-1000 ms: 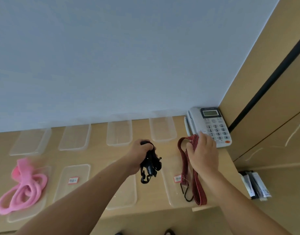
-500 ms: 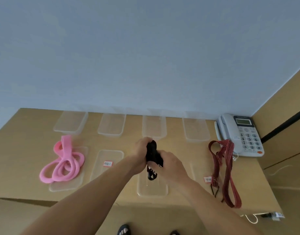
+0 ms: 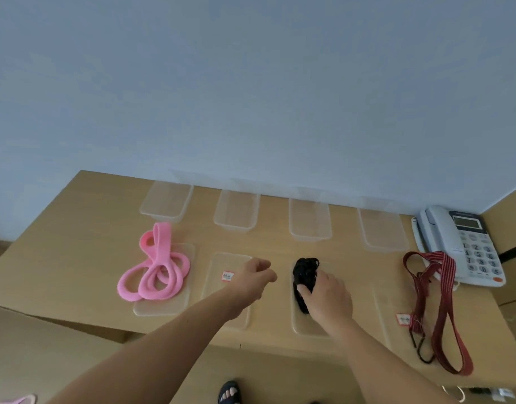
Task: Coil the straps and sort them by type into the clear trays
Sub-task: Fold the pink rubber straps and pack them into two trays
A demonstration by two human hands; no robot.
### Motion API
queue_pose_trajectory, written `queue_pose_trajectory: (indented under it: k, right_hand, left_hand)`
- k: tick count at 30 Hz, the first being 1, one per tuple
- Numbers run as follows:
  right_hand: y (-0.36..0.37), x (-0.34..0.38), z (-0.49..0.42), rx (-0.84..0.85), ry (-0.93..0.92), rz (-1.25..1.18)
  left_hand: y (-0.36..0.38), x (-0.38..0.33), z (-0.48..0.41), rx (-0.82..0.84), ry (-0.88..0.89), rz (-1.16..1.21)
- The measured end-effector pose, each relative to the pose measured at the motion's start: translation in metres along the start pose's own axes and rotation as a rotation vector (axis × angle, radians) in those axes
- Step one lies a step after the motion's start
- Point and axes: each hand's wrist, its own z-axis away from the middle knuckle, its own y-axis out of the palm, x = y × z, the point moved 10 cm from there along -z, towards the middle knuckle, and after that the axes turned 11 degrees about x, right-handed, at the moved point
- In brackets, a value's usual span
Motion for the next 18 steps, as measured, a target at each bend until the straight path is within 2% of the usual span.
queue_pose_trajectory:
  k: [4, 7, 11, 13, 18]
  right_hand:
    - [-0.005, 0.003, 0.003, 0.023, 0.034, 0.0]
    - [-0.031, 0.022, 0.01, -0.08, 0.015, 0.03]
    - [-0.036, 0.085, 0.028, -0.042, -0.26, 0.009]
    - [-0.029, 0.121, 0.043, -0.015, -0.411, -0.003]
    - [0.003, 0.21, 0.091, 0.08, -0.643, -0.047]
  left_hand:
    - [-0.012, 0.006, 0.014, -0.027, 0.008, -0.057]
    - [-0.027, 0.002, 0.026, -0.131, 0.036, -0.204]
    - [-0.052, -0.003, 0.06, -0.309, 0.077, -0.483]
    - [-0.069, 0.01, 0.085, -0.372, 0.031, -0.564]
    - [-0.126, 0.077, 0.174, -0.512, -0.151, -0.525]
